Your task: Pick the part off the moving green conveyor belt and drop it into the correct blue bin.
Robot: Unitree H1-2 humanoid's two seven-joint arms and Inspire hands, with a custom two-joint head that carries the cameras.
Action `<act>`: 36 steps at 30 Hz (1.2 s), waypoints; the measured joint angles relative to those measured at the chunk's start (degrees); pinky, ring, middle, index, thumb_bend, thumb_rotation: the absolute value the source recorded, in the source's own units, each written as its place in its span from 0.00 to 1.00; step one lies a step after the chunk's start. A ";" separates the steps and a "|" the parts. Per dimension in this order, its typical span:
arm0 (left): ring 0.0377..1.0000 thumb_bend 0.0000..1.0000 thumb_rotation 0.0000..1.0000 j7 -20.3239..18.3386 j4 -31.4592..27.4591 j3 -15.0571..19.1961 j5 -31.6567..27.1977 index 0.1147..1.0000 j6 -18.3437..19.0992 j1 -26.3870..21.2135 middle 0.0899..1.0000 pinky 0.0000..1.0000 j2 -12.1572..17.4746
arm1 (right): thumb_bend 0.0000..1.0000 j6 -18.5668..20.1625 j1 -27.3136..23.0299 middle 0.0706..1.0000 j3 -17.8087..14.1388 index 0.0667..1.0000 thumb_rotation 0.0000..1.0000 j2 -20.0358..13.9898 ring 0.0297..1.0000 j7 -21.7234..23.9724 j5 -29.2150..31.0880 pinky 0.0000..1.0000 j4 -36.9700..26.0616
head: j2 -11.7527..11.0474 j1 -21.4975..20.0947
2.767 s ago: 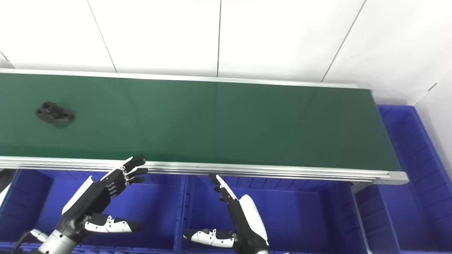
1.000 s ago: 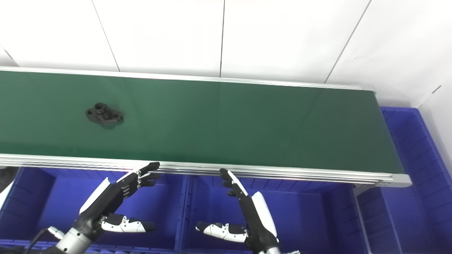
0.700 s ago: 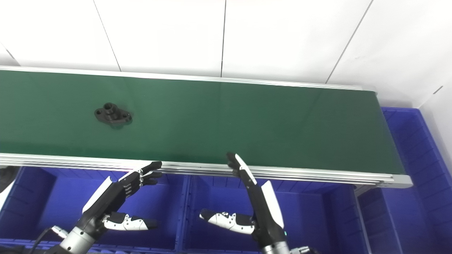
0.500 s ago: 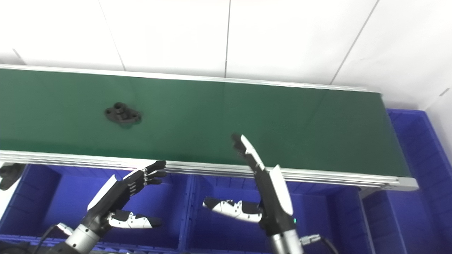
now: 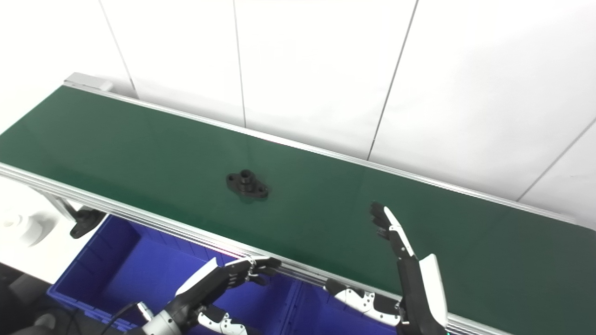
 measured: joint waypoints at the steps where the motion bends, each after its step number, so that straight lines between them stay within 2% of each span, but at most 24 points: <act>1: 0.84 0.82 0.14 0.00 0.02 -0.01 0.16 0.80 -0.20 0.04 0.85 0.78 0.03 | 0.72 -0.03 -0.48 0.88 -0.04 0.92 0.37 -0.05 0.86 0.01 -0.16 0.82 0.33 | 0.00 -1.05; 7: 0.85 0.84 0.15 0.19 0.14 0.10 0.34 0.79 -0.80 0.02 0.85 0.78 0.10 | 0.75 -0.01 -3.19 0.85 -0.11 0.89 0.37 -0.03 0.81 0.16 -2.36 0.76 1.81 | 0.26 -4.22; 9: 0.84 0.85 0.15 0.27 0.68 0.20 0.32 0.79 -1.18 -0.09 0.85 0.78 0.13 | 0.76 0.19 -4.73 0.83 -0.12 0.87 0.36 0.17 0.80 0.58 -3.46 0.75 1.93 | 0.61 -7.36; 10: 0.84 0.84 0.14 0.28 0.92 0.25 0.31 0.79 -1.21 -0.16 0.85 0.79 0.16 | 0.77 0.39 -5.70 0.82 -0.14 0.87 0.38 0.42 0.79 0.76 -3.79 0.73 2.19 | 0.62 -7.65; 11: 0.84 0.84 0.14 0.28 1.08 0.27 0.28 0.79 -1.21 -0.21 0.85 0.79 0.22 | 0.77 0.98 -6.73 0.82 -0.16 0.87 0.38 0.77 0.79 0.93 -4.24 0.73 2.49 | 0.62 -7.65; 13: 0.83 0.84 0.14 0.28 1.07 0.33 0.20 0.79 -1.23 -0.23 0.85 0.78 0.36 | 0.79 3.96 -8.88 0.81 -0.17 0.86 0.40 1.65 0.77 1.99 -5.80 0.71 2.74 | 1.31 -11.41; 15: 0.82 0.84 0.14 0.27 1.08 0.40 -0.17 0.80 -1.25 -0.22 0.85 0.76 0.49 | 0.80 7.33 -11.29 0.80 -0.14 0.85 0.39 2.56 0.75 3.18 -7.74 0.68 2.87 | 1.32 -11.43; 16: 0.81 0.84 0.14 0.26 1.08 0.40 -0.39 0.80 -1.27 -0.22 0.85 0.76 0.57 | 0.80 8.74 -12.54 0.79 -0.05 0.85 0.39 2.90 0.75 3.70 -8.61 0.68 2.89 | 1.58 -13.34; 20: 0.80 0.86 0.18 0.24 1.67 0.55 -1.43 0.80 -1.69 -0.38 0.85 0.73 1.03 | 0.80 13.63 -17.18 0.77 0.53 0.85 0.36 3.83 0.73 5.77 -12.05 0.66 3.09 | 1.93 -16.00; 27: 0.82 0.84 0.20 0.05 1.96 0.72 -2.77 0.81 -1.73 -0.44 0.87 0.74 1.78 | 0.80 17.59 -20.71 0.78 2.02 0.86 0.36 4.17 0.75 7.93 -15.20 0.68 4.27 | 2.64 -19.34; 28: 0.82 0.83 0.20 -0.16 2.00 0.71 -3.27 0.82 -1.85 -0.45 0.87 0.74 2.13 | 0.80 17.81 -21.12 0.79 2.09 0.86 0.36 4.23 0.76 7.97 -15.50 0.69 4.82 | 2.81 -21.86; 36: 0.84 0.81 0.22 -1.01 4.05 1.14 -5.87 0.84 -4.10 -1.43 0.90 0.77 3.01 | 0.80 19.76 -26.32 0.77 4.18 0.85 0.37 4.71 0.76 8.40 -18.42 0.69 12.10 | 2.99 -29.09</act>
